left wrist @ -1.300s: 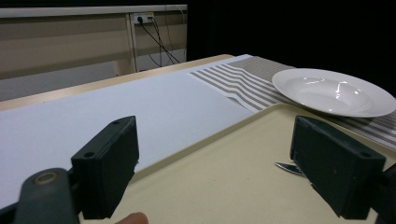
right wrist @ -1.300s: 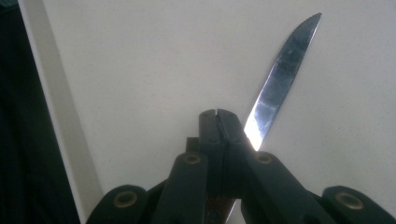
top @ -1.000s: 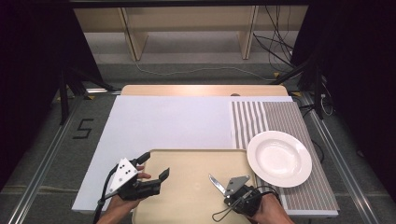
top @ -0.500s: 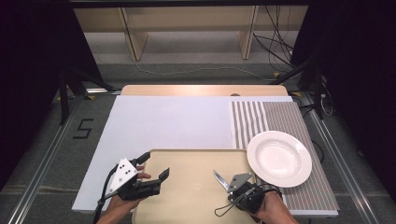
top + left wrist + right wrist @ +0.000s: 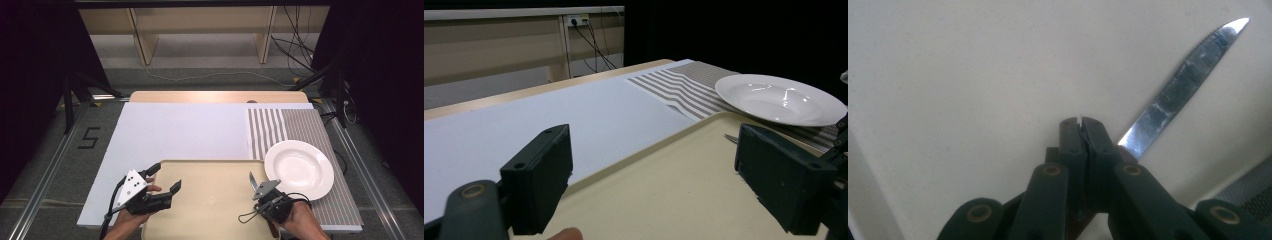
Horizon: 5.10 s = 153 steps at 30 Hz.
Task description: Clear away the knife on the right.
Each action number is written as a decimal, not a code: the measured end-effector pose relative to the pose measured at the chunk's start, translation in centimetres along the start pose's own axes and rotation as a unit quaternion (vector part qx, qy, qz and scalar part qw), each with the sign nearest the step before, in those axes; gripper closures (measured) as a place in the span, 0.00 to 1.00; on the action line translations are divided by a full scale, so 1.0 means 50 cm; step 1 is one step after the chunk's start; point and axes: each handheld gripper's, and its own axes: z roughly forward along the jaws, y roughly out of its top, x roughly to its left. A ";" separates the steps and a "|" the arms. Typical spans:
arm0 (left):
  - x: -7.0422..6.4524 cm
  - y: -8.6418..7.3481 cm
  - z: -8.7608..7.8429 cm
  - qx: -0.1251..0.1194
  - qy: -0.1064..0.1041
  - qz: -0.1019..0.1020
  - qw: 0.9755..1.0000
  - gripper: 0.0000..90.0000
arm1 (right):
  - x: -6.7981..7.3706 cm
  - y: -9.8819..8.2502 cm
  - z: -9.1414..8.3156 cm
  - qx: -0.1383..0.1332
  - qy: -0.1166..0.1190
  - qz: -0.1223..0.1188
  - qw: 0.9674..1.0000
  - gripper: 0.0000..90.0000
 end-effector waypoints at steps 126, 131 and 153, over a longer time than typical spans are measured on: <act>0.000 0.001 -0.002 -0.004 -0.002 -0.002 1.000 0.17 | -0.025 -0.120 -0.171 -0.394 -0.028 0.151 0.906 0.04; 0.000 0.001 -0.003 -0.005 -0.002 -0.003 1.000 0.17 | -0.028 -0.121 -0.178 -0.405 -0.035 0.154 0.901 0.04; 0.001 0.000 -0.002 -0.005 -0.001 -0.003 1.000 0.17 | -0.027 -0.118 -0.175 -0.402 -0.036 0.148 0.903 0.04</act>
